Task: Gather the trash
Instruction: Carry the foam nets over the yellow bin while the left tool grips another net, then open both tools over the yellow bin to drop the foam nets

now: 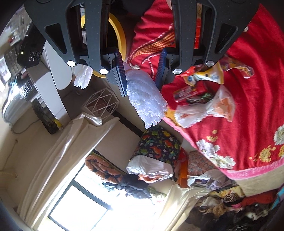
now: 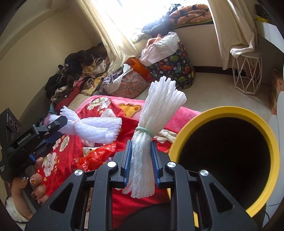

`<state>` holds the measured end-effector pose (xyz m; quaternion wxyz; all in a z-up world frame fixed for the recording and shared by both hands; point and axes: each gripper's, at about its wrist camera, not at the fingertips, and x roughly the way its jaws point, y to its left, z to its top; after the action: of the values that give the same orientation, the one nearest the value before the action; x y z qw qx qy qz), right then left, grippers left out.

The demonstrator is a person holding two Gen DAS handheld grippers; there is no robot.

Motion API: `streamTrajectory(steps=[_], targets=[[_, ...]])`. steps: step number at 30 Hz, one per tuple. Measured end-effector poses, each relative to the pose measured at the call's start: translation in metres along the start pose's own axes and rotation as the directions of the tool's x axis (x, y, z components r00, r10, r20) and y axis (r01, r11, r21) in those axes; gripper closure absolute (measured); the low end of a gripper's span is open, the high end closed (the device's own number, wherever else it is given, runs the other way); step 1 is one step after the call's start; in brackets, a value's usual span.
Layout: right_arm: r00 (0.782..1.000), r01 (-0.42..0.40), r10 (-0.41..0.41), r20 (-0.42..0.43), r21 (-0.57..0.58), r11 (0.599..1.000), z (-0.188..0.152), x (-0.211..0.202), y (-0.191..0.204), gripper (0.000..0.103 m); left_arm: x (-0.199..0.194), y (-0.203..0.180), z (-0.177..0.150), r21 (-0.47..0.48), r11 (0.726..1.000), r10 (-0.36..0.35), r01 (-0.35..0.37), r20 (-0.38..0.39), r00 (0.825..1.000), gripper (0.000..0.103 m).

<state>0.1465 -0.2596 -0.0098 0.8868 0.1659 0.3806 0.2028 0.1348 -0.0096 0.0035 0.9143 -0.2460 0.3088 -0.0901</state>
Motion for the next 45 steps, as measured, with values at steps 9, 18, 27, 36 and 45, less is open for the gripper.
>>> streamTrajectory(steps=[9,18,27,36,45], targets=[[1.000,0.016,-0.017,0.023,0.043,0.999,-0.002,-0.022,-0.027,0.082,0.011,-0.035,-0.011,0.066,0.998,-0.020,0.021,-0.014,1.000,0.078],[0.998,0.056,-0.059,0.030,0.093,0.994,-0.005,-0.039,-0.059,0.082,0.026,-0.062,-0.022,0.124,0.992,-0.030,0.036,-0.045,0.999,0.078],[0.995,0.096,-0.097,0.000,0.144,0.985,-0.015,-0.042,-0.089,0.080,0.047,-0.081,-0.037,0.180,0.983,-0.022,0.038,-0.092,0.996,0.078],[0.992,0.125,-0.123,-0.022,0.192,0.973,-0.027,-0.045,-0.114,0.080,0.077,-0.104,-0.066,0.255,0.966,-0.006,0.048,-0.162,0.987,0.078],[0.987,0.154,-0.161,0.010,0.240,0.958,-0.031,-0.062,-0.134,0.041,0.090,-0.116,-0.082,0.268,0.960,-0.028,0.083,-0.200,0.979,0.028]])
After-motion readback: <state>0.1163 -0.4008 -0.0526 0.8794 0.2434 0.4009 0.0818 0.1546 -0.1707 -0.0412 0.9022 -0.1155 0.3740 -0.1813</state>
